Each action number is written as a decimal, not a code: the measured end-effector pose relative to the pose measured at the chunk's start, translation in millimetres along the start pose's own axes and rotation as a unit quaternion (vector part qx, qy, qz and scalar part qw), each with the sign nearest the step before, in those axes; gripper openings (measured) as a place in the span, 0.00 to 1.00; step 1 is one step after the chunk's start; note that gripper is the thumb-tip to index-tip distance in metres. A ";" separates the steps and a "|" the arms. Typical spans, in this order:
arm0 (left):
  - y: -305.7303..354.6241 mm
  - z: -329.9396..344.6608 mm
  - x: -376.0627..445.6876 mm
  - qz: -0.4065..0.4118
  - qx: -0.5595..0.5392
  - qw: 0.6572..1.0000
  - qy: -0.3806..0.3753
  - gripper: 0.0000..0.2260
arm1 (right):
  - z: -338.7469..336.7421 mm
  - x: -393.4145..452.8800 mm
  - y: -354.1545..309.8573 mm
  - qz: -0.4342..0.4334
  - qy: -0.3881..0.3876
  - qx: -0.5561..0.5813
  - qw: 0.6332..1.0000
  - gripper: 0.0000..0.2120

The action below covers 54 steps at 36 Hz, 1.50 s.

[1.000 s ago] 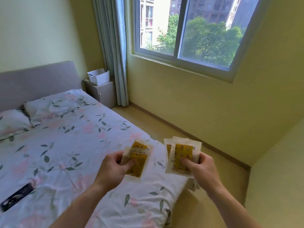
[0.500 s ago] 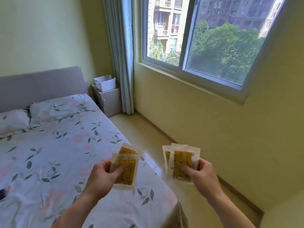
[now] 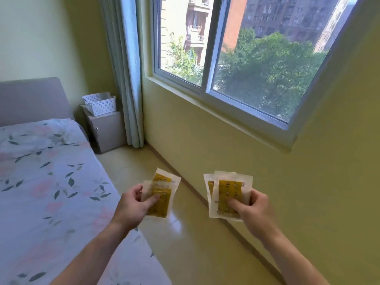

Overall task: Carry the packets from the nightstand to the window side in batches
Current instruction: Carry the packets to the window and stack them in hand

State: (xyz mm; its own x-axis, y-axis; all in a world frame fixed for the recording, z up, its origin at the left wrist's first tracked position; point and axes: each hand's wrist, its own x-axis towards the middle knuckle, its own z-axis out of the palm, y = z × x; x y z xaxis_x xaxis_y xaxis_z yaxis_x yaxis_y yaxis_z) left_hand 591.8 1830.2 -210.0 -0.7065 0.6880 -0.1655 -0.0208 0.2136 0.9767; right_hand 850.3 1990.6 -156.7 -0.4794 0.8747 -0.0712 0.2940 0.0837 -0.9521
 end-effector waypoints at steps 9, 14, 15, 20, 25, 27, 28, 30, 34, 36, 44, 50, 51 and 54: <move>53.7 78.2 104.3 0.053 0.008 0.999 -0.003 0.06 | -18.8 149.0 -7.9 0.005 -0.027 0.032 0.999 0.06; 55.2 85.7 169.0 0.034 -0.005 0.996 0.078 0.04 | -2.6 244.8 -9.0 0.000 -0.080 0.013 0.997 0.07; 55.0 86.0 182.7 0.026 -0.008 0.995 0.095 0.03 | 1.7 263.8 -9.5 -0.001 -0.091 0.014 0.996 0.07; 52.3 87.8 248.2 -0.038 -0.080 0.980 0.181 0.07 | 26.8 353.9 -15.3 0.016 -0.134 0.042 0.990 0.07; 54.9 88.0 288.5 -0.083 -0.182 0.947 0.250 0.09 | 58.4 438.3 -24.1 0.012 -0.214 0.037 0.976 0.08; 57.8 81.6 298.3 -0.084 -0.184 0.938 0.282 0.08 | 78.5 472.8 -32.1 0.003 -0.244 0.035 0.969 0.08; 59.3 76.6 301.1 -0.084 -0.187 0.931 0.302 0.08 | 90.7 487.5 -37.0 -0.002 -0.257 0.035 0.966 0.08; 62.0 65.3 302.2 -0.090 -0.189 0.917 0.339 0.10 | 118.8 510.3 -45.7 -0.011 -0.284 0.034 0.958 0.07; 64.6 36.8 304.2 -0.091 -0.186 0.895 0.395 0.10 | 179.3 534.4 -66.7 -0.027 -0.339 0.054 0.939 0.04; 67.5 20.7 314.5 -0.084 -0.196 0.882 0.420 0.09 | 208.8 547.9 -79.1 -0.042 -0.361 0.052 0.930 0.03; 69.2 -45.6 411.9 -0.065 -0.254 0.858 0.442 0.08 | 305.6 626.0 -112.8 -0.075 -0.397 0.032 0.914 0.02; 78.1 -112.1 524.0 -0.076 -0.260 0.873 0.405 0.07 | 371.9 707.3 -142.2 -0.079 -0.363 0.016 0.928 0.01; 83.1 -122.9 544.9 -0.071 -0.253 0.879 0.397 0.06 | 381.6 722.3 -147.0 -0.085 -0.357 0.014 0.930 0.00; 95.0 -153.0 606.3 -0.065 -0.235 0.889 0.387 0.05 | 406.7 764.6 -161.8 -0.083 -0.339 0.016 0.937 0.03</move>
State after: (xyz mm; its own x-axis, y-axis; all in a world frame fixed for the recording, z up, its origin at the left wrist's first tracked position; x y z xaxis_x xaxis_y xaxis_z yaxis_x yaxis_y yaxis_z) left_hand 53.2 2161.5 -196.7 -0.9481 -0.0428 -0.3152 -0.3027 -0.1826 0.9354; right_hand 99.9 2451.7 -178.0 -0.9349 0.3449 -0.0839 0.1494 0.1679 -0.9744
